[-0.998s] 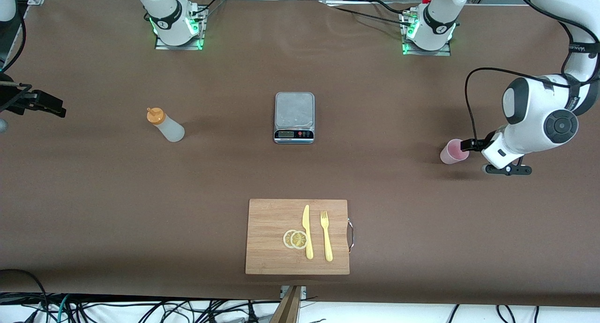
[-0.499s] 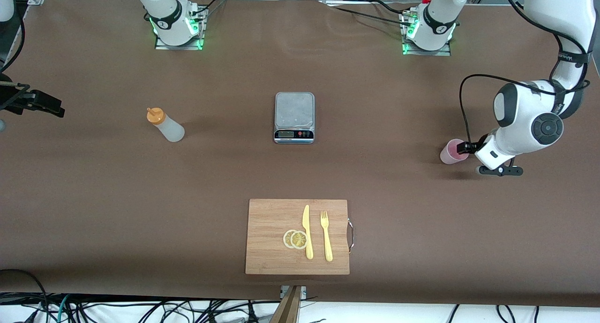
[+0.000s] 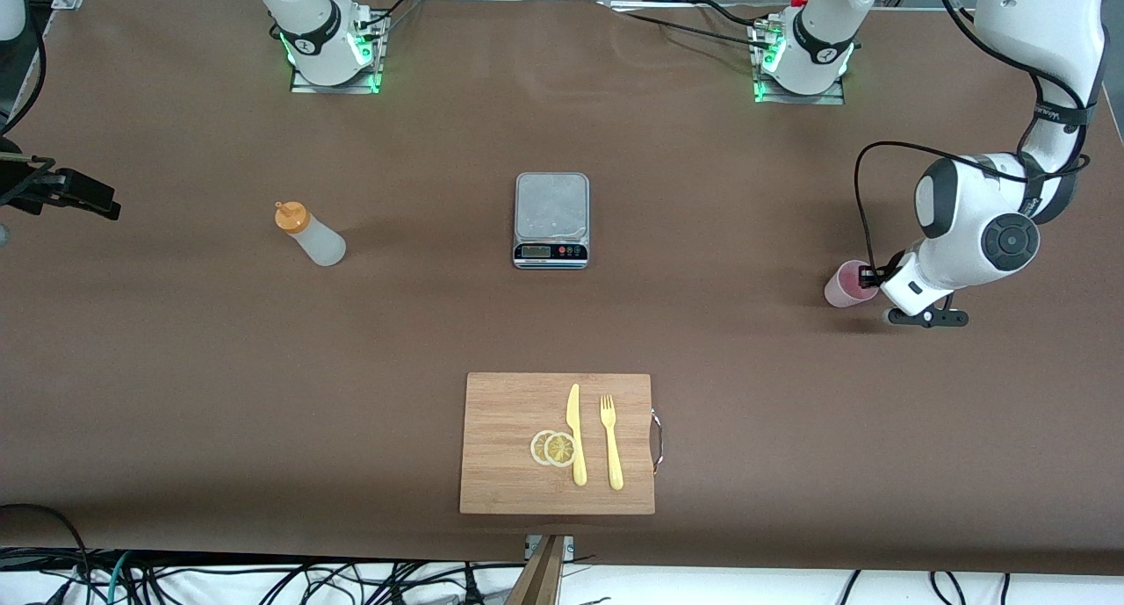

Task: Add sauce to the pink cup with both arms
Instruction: 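Lower the left gripper onto the pink cup and grasp it, then carry the pink cup with the left gripper onto the scale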

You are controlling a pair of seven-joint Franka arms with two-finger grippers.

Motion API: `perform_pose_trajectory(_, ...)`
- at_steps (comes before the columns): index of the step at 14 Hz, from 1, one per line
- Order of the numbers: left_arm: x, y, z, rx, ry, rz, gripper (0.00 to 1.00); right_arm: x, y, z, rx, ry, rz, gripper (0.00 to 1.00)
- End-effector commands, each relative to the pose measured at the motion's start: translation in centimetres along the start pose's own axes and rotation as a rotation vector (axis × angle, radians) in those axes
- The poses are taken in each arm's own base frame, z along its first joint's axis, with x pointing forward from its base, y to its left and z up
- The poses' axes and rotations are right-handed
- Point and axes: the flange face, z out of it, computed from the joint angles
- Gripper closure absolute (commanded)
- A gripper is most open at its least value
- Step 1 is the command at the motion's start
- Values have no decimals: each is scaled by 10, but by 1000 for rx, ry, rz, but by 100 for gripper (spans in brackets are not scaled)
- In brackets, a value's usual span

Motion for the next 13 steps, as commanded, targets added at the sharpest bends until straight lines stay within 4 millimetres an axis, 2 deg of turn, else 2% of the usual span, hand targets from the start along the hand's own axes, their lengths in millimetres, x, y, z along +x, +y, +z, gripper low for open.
perform_pose_trajectory(1,1,3,-2,-6,13,5,92,2,3,-4,0,3,-2,0)
perform_pose_trajectory(2,2,7,-3,-20,16,-3,99,2,3,-4,0,3,-4,0)
perform_pose_trajectory(5,3,11,-12,-22,29,8,100,2,3,-5,-1,4,-4,0)
perform_pose_trajectory(7,3,14,-28,-24,48,12,100,2,3,-5,-1,4,-4,0)
perform_pose_trajectory(10,0,38,-50,-63,60,28,100,2,3,-5,-1,6,-4,0)
perform_pose_trajectory(12,-1,64,-62,-107,71,42,100,3,3,-4,-1,4,-4,0)
perform_pose_trajectory(13,-2,86,-64,-142,69,52,100,3,4,-3,-1,1,-2,0)
